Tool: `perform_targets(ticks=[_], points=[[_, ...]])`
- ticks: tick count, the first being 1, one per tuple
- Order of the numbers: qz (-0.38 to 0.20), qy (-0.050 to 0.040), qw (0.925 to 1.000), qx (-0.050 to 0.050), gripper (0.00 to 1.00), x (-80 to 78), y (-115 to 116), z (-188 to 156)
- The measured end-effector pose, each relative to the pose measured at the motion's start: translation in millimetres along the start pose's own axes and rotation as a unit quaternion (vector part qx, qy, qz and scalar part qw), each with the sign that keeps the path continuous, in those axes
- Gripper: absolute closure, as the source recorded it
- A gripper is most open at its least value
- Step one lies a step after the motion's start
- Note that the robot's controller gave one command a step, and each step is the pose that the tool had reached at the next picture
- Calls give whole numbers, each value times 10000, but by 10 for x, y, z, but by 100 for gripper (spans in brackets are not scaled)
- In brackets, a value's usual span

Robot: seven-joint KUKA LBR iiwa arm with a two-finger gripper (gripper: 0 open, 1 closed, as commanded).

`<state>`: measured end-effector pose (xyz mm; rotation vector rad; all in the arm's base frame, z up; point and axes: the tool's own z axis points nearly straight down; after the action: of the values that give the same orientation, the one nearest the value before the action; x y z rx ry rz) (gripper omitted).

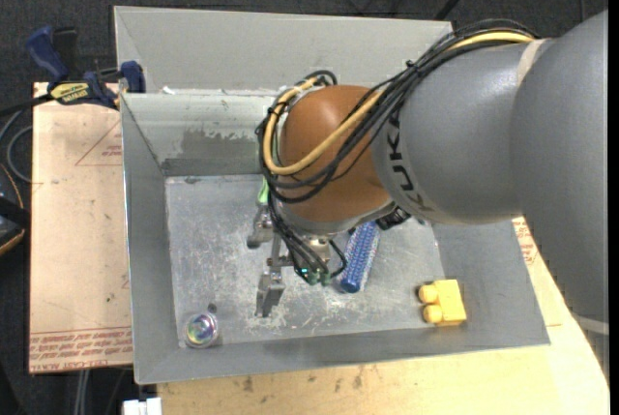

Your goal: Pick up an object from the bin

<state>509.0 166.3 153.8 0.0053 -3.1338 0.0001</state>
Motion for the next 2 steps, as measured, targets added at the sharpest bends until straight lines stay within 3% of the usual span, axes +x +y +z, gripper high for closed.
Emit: perform_targets(ticks=[1, 2], points=[[-225, -68, 9997, -26, 0, -219, -1098, 809], [379, -70, 9993, -12, 0, -160, -1650, 736]])
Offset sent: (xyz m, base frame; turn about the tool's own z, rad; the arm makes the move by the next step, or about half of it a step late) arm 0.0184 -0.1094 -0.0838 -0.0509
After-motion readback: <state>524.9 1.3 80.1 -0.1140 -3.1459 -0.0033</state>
